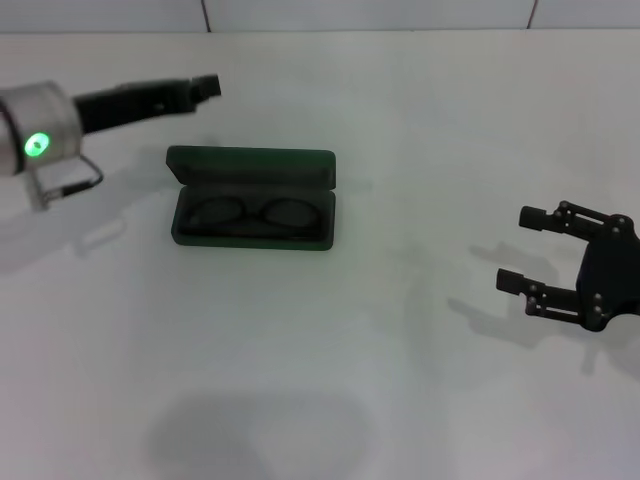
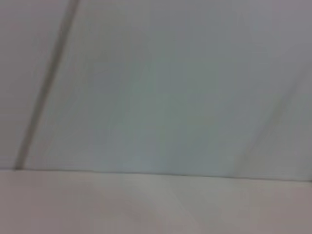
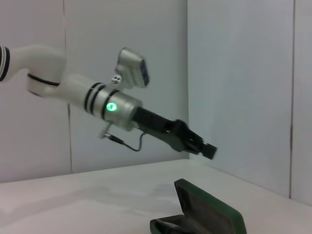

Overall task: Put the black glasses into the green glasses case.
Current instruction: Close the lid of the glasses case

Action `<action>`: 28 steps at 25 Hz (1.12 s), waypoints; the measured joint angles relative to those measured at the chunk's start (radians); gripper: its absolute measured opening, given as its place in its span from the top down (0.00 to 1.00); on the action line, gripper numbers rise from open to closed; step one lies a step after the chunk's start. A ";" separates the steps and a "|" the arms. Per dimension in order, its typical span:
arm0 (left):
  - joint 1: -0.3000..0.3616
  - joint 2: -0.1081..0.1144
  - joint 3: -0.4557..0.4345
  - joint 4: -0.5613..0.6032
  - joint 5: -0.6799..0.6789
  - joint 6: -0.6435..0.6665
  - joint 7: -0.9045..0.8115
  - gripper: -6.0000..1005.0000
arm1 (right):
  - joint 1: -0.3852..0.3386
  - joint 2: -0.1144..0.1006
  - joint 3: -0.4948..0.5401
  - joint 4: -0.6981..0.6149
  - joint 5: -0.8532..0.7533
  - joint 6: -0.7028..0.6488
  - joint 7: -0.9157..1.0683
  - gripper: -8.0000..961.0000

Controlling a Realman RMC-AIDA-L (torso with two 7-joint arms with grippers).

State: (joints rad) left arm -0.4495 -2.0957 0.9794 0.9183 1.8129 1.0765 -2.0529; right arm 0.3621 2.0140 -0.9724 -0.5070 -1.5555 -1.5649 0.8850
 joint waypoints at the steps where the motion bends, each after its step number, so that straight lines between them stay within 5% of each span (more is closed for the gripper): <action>1: 0.000 0.000 0.069 0.015 0.008 -0.096 -0.058 0.96 | -0.001 0.000 0.000 0.000 0.000 0.000 0.000 0.22; 7: -0.005 0.000 0.474 0.042 0.224 -0.587 -0.489 0.96 | -0.005 0.000 0.001 0.001 0.000 0.008 0.000 0.22; 11: -0.007 0.000 0.569 0.042 0.315 -0.677 -0.623 0.96 | -0.005 -0.001 0.022 0.001 0.000 0.011 0.000 0.22; 18: 0.011 -0.003 0.688 0.009 0.356 -0.826 -0.687 0.96 | -0.006 -0.004 0.028 0.003 0.000 0.015 0.000 0.22; 28: -0.011 -0.001 0.701 -0.037 0.355 -0.840 -0.690 0.96 | -0.005 -0.003 0.027 0.008 -0.002 0.025 -0.009 0.22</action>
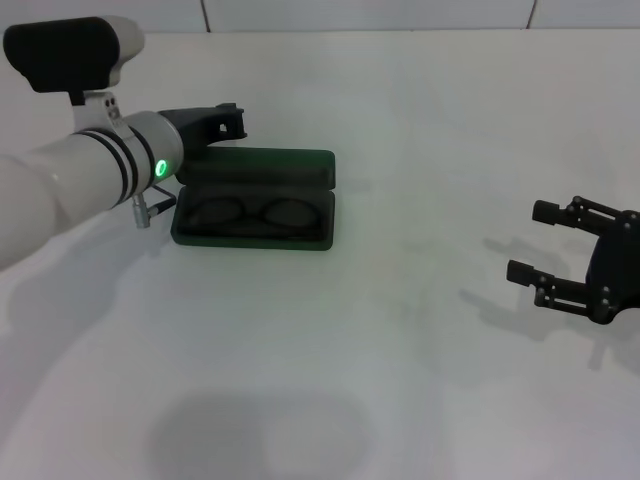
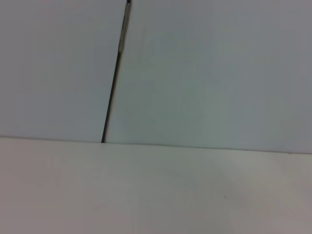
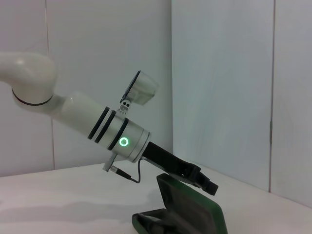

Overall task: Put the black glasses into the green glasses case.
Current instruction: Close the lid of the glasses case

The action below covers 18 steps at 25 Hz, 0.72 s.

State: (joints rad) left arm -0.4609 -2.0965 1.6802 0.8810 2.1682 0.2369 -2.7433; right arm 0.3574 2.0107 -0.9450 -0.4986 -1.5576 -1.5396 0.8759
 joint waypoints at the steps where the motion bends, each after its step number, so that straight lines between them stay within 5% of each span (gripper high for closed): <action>1: 0.000 0.001 0.001 0.002 0.000 0.002 0.000 0.96 | 0.000 0.000 0.000 0.003 0.000 0.000 -0.001 0.22; 18: 0.032 0.006 0.001 0.055 0.002 0.089 0.025 0.96 | 0.004 -0.001 0.000 0.008 0.002 0.001 -0.002 0.22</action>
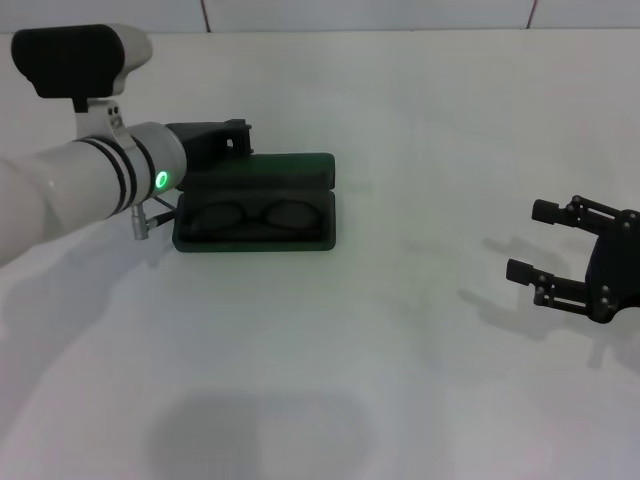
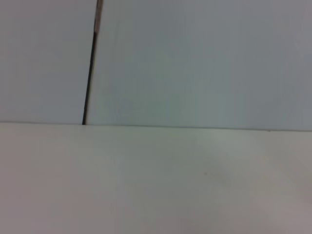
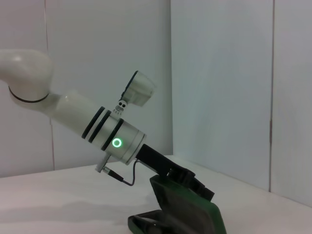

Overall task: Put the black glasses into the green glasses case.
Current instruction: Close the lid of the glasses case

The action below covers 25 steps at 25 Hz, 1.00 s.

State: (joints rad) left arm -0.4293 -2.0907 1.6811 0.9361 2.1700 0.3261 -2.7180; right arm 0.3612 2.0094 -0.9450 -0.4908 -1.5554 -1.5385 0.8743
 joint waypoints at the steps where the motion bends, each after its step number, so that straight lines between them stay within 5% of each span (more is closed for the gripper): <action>1: 0.003 0.000 0.000 0.002 -0.001 0.001 0.003 0.96 | 0.000 0.000 0.000 0.000 0.000 0.000 0.000 0.22; 14: 0.071 -0.003 0.008 0.049 -0.026 0.006 0.102 0.96 | -0.004 0.002 0.002 0.000 0.000 0.000 0.000 0.22; 25: 0.127 -0.003 0.029 0.059 -0.286 -0.001 0.390 0.96 | -0.005 0.003 0.002 0.000 0.001 -0.008 0.004 0.22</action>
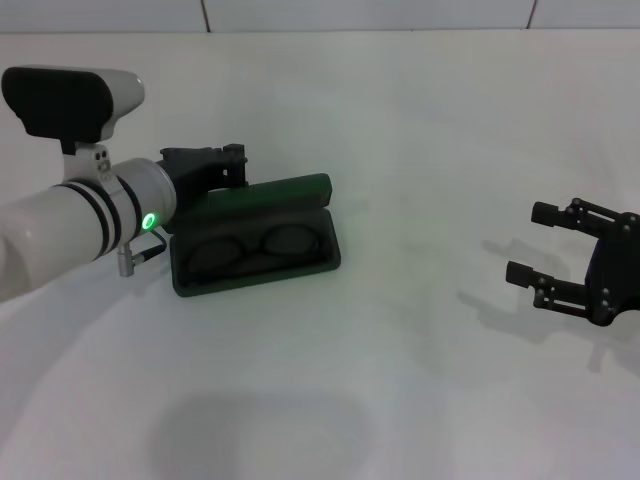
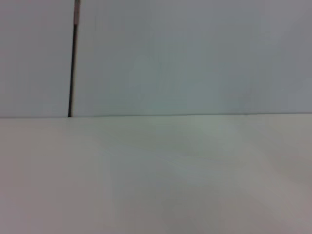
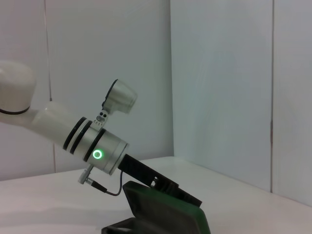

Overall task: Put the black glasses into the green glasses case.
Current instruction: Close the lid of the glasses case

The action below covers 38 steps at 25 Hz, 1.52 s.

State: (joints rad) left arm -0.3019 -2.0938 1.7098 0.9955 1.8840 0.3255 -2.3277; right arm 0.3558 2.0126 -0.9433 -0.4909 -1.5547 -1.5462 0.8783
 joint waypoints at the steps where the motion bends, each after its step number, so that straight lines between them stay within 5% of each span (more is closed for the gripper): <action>1: 0.003 0.000 0.000 0.001 -0.012 0.002 0.015 0.96 | 0.000 0.000 0.000 0.000 0.000 -0.001 0.000 0.22; 16: 0.055 0.000 0.023 0.008 -0.193 0.006 0.254 0.95 | -0.002 0.002 0.000 0.000 0.002 -0.005 0.004 0.22; 32: 0.079 0.000 0.023 0.017 -0.251 0.030 0.317 0.95 | -0.001 0.002 -0.002 0.002 0.000 -0.032 -0.009 0.22; 38: 0.068 0.006 -0.096 0.072 -0.272 0.165 0.290 0.95 | -0.004 0.001 0.000 0.008 0.001 -0.060 -0.033 0.22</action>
State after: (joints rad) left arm -0.2344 -2.0878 1.6141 1.0676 1.6118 0.4901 -2.0374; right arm 0.3516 2.0140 -0.9432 -0.4826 -1.5539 -1.6066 0.8452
